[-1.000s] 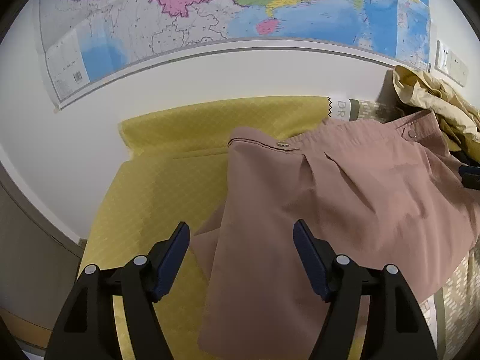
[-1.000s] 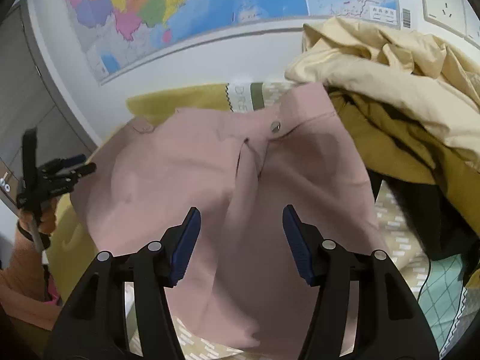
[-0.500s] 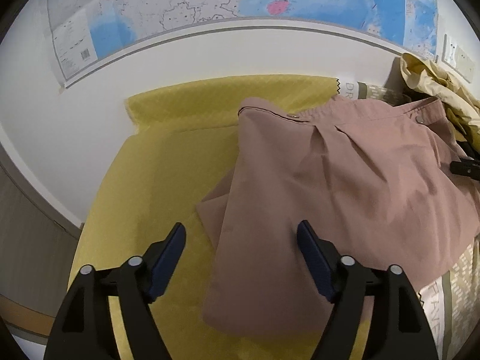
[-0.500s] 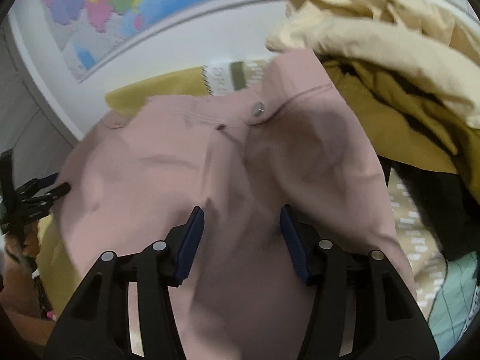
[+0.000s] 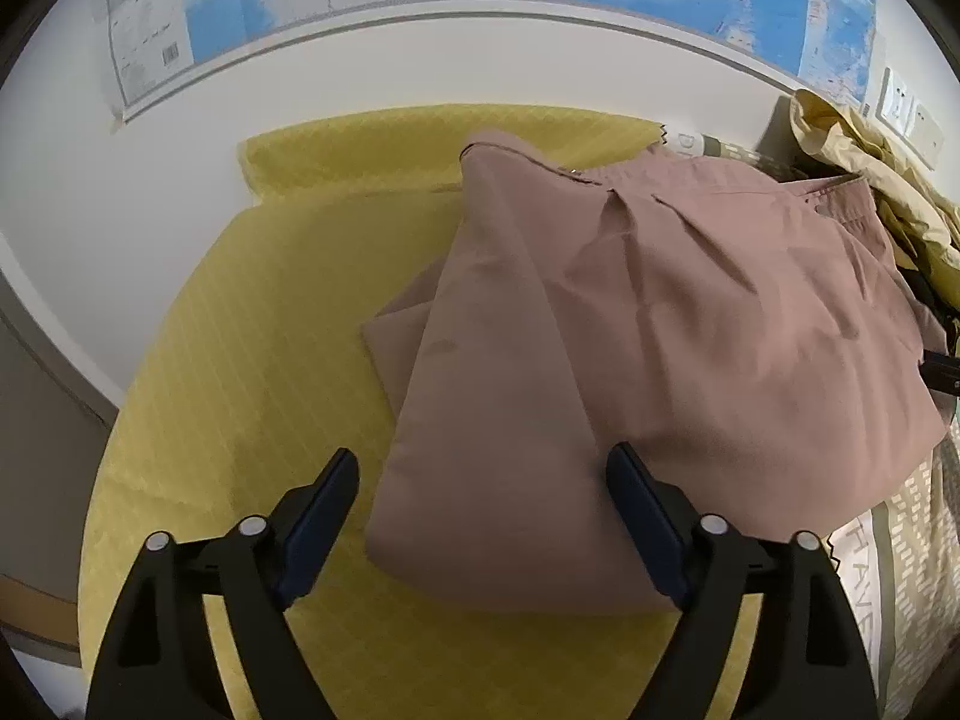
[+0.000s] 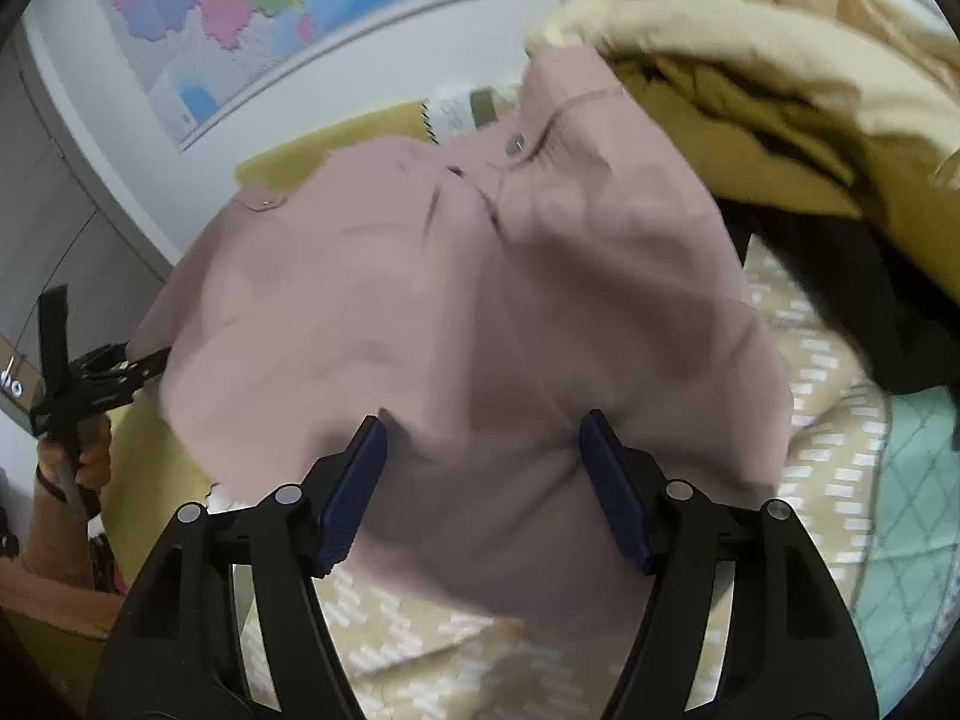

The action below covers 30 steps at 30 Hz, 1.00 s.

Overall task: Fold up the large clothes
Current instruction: 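Fold the jacket bundle over with the right gripper toward the left gripper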

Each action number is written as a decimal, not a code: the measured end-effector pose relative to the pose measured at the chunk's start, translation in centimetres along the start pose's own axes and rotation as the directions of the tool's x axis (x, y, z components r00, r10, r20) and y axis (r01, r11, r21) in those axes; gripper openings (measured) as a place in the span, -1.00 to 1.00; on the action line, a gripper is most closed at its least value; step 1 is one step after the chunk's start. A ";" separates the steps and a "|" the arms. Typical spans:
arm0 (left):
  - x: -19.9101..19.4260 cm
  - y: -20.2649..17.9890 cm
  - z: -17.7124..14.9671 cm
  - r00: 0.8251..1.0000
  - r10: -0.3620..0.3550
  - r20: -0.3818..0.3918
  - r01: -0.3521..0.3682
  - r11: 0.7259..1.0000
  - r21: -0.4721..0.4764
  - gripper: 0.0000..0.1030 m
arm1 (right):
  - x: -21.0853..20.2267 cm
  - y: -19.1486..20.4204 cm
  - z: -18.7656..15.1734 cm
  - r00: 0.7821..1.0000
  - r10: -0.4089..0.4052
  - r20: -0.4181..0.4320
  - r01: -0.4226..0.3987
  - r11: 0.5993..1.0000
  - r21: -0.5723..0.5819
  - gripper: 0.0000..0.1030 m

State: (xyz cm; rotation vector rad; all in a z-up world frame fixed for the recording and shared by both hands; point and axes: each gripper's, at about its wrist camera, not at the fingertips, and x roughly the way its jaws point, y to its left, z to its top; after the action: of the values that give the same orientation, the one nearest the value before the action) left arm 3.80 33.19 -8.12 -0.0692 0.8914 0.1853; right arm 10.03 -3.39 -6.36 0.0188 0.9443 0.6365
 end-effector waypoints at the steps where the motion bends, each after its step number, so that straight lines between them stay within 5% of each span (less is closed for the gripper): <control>1: 0.0 0.1 -0.1 1.000 -0.002 -0.006 0.002 1.000 -0.008 0.67 | 0.2 0.1 0.1 1.000 -0.007 0.003 0.007 1.000 0.000 0.32; 7: -2.1 2.2 -1.9 0.989 -0.145 -0.017 0.142 0.983 -0.117 0.67 | -2.5 0.4 -0.1 0.998 0.042 0.037 -0.043 0.998 0.035 0.38; 19: -3.7 0.3 -6.3 0.923 -0.382 -0.056 0.368 0.914 -0.170 0.67 | -8.1 -4.5 -6.4 0.984 0.160 0.077 -0.176 0.942 0.286 0.56; 30: -1.9 -3.0 -4.5 0.900 -0.436 -0.022 0.424 0.885 -0.190 0.86 | -5.6 -5.8 -7.0 0.973 0.209 0.096 -0.230 0.890 0.394 0.67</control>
State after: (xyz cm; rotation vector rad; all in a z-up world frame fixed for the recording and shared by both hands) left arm -0.30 29.40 -9.50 -0.4430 0.9003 -0.1545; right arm 5.26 -12.80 -8.03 0.5160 1.0186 0.6358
